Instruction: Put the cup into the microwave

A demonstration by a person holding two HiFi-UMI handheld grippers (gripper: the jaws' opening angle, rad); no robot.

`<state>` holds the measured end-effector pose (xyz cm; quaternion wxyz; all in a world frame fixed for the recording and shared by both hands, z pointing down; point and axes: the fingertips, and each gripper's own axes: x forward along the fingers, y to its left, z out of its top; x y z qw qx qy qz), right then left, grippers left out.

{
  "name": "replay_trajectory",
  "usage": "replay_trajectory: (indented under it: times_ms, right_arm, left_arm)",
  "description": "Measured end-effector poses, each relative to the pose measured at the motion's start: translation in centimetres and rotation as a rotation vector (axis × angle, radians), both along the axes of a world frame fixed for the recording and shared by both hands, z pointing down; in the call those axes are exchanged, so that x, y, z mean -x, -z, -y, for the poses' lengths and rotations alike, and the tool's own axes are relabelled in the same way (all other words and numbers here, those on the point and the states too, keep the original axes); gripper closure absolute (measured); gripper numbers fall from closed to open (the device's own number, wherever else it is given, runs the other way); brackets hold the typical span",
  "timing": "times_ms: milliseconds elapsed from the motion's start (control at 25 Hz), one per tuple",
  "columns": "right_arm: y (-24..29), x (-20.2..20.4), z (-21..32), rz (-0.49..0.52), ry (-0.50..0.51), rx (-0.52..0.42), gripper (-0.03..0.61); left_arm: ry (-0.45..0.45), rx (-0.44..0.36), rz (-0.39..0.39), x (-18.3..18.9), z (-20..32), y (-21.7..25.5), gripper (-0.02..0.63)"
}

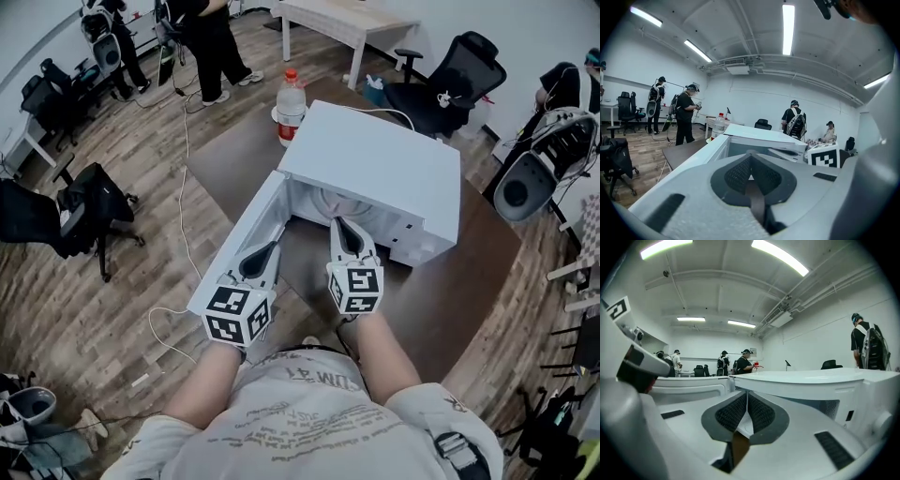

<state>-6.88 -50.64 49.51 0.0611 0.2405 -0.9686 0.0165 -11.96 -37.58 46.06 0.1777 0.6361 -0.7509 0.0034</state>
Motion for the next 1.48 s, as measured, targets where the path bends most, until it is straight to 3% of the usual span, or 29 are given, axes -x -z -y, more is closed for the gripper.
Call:
replay_trajectory:
  times_ms: [200, 480, 960, 1480]
  right_arm:
    - [3.8, -0.9, -1.6, 0.032, -0.049, 0.076, 0.560]
    - [7.0, -2.2, -5.2, 0.057, -0.084, 0.038, 0.565]
    - [6.5, -3.8, -6.8, 0.039, -0.126, 0.035, 0.565]
    - [5.5, -3.7, -6.6, 0.020, -0.121, 0.045, 0.565]
  left_arm:
    - [-0.032, -0.039, 0.037, -0.1, 0.3, 0.9, 0.600]
    - [-0.105, -0.051, 0.067, -1.3, 0.6, 1.0, 0.600]
    - [-0.167, -0.061, 0.058, -2.5, 1.0, 0.9, 0.600]
    - [-0.170, -0.059, 0.047, -2.6, 1.4, 0.5, 0.600]
